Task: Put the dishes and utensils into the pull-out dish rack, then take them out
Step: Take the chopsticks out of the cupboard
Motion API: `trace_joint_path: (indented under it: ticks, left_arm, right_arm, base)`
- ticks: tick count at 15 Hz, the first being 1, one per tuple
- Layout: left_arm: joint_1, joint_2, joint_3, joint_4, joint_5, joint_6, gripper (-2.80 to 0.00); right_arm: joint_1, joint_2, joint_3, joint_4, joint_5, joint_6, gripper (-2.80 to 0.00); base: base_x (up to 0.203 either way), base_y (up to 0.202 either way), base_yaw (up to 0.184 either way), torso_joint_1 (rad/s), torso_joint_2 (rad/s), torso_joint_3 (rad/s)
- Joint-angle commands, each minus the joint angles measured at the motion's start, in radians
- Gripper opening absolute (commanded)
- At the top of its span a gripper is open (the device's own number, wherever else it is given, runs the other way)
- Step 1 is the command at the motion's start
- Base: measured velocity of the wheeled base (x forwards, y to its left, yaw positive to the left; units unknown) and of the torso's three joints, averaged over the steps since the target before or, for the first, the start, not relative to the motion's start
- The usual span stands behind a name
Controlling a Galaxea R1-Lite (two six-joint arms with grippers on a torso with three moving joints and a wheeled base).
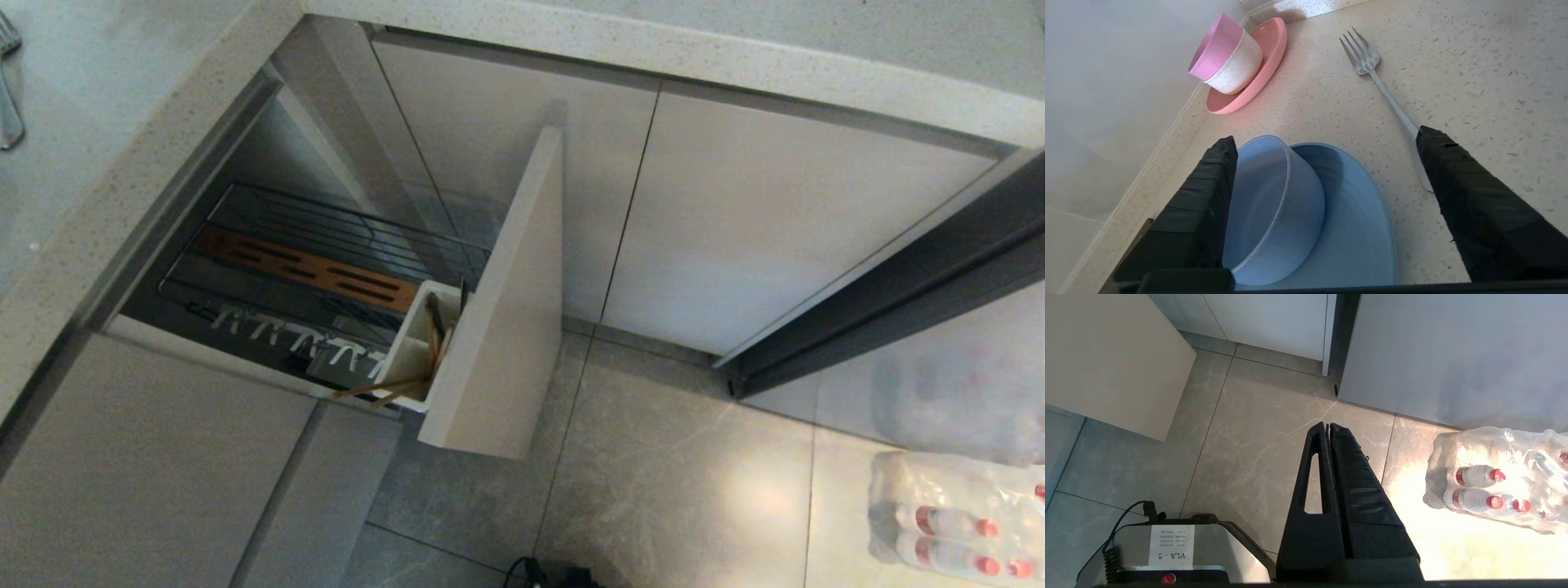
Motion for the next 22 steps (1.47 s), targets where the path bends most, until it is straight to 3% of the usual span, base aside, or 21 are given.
trace_joint_path:
  ticks: [1, 6, 9, 14, 16, 20, 22]
  left_arm:
    - [0.000, -0.003, 0.001, -0.005, 0.002, 0.005, -2.80]
    - [-0.010, -0.020, -0.005, -0.005, -0.002, 0.001, -2.80]
    - [-0.092, -0.055, -0.034, -0.005, -0.004, -0.021, -2.80]
    - [-0.261, -0.118, -0.142, 0.034, -0.001, -0.209, -2.80]
    - [-0.301, -0.127, -0.199, 0.138, 0.000, -0.301, -2.80]
    - [-0.353, -0.127, -0.354, 0.543, -0.006, -0.499, -2.80]
    - [-0.360, -0.106, -0.419, 0.735, -0.060, -0.578, -2.80]
  right_arm:
    - [0.000, 0.000, 0.000, 0.000, 0.000, 0.000, -2.80]
    - [0.000, 0.001, 0.000, 0.000, 0.000, 0.000, -2.80]
    - [0.000, 0.002, 0.000, 0.000, 0.000, 0.000, -2.80]
    - [0.000, 0.002, 0.000, 0.000, 0.000, 0.000, -2.80]
    - [0.000, 0.001, 0.000, 0.000, 0.000, 0.000, -2.80]
    - [0.000, 0.002, 0.000, 0.000, 0.000, 0.000, -2.80]
    - [0.000, 0.000, 0.000, 0.000, 0.000, 0.000, -2.80]
  base:
    - [0.000, 0.000, 0.000, 0.000, 0.00, 0.000]
    - [0.000, 0.000, 0.000, 0.000, 0.00, 0.000]
    - [0.000, 0.000, 0.000, 0.000, 0.00, 0.000]
    - [0.000, 0.000, 0.000, 0.000, 0.00, 0.000]
    - [0.000, 0.000, 0.000, 0.000, 0.00, 0.000]
    - [0.000, 0.000, 0.000, 0.000, 0.00, 0.000]
    - [0.000, 0.000, 0.000, 0.000, 0.00, 0.000]
